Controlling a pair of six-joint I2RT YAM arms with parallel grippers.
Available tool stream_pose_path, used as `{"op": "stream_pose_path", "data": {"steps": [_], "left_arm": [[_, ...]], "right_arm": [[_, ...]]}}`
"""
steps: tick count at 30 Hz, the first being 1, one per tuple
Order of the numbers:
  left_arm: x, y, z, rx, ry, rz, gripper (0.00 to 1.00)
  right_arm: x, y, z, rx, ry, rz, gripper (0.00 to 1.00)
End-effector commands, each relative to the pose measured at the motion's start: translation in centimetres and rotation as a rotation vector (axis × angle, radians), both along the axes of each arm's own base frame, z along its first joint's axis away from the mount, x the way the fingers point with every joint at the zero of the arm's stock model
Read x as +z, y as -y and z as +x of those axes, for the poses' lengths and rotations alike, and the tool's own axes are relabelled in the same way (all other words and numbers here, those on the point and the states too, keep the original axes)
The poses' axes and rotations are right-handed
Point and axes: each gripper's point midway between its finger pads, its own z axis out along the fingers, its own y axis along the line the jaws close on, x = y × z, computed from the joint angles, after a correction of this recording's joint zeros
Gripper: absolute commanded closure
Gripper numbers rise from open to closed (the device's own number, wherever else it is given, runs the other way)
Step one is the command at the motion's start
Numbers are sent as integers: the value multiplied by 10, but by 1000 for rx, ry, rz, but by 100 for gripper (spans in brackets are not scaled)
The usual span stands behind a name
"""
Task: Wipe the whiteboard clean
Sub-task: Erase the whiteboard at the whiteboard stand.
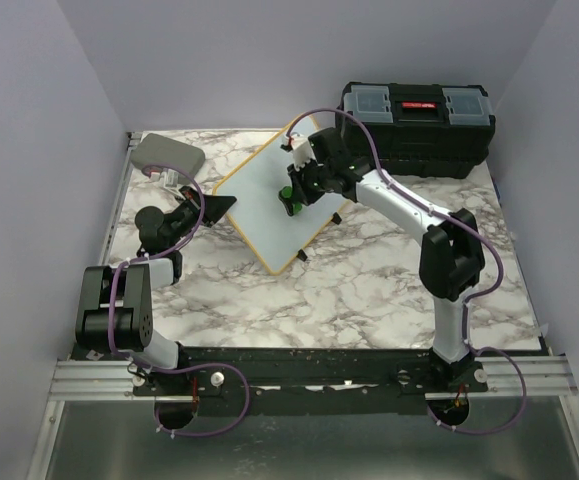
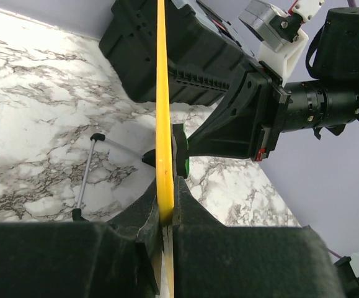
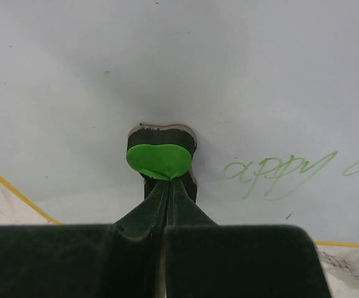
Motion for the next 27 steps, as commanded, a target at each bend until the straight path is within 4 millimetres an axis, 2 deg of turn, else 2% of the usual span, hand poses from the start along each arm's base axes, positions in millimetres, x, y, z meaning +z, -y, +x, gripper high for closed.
{"op": "stream_pose_path", "data": {"steps": [1,7,12,14,16,18,21,24,26,27], "left_arm": [[4,19,-15,-117,29,25,100],[4,18,-17,-116,32,29,100],[4,18,-16,-114,31,29,100],[5,18,-16,-115,33,29,100],[4,18,-16,-116,32,29,100],[4,18,-16,-115,32,29,100],[4,18,-15,-114,28,28,100],[4,18,-15,-115,30,28,100],[4,18,-15,-115,28,29,100],[3,18,-15,-115,28,29,100]], "right_arm": [[-11,-22,-33,101,-97,48,99],[7,11,30,-239,41,15,99],[21,25,44,-335,123,21,99],[19,32,47,-358,143,-4,99],[14,33,45,-338,141,-23,99],[3,27,34,-264,94,-31,99],[-19,11,0,-66,-24,-28,99],[-29,-1,-30,95,-114,3,99],[-32,-3,-39,139,-137,1,99],[-33,-1,-36,125,-127,-11,99]]}}
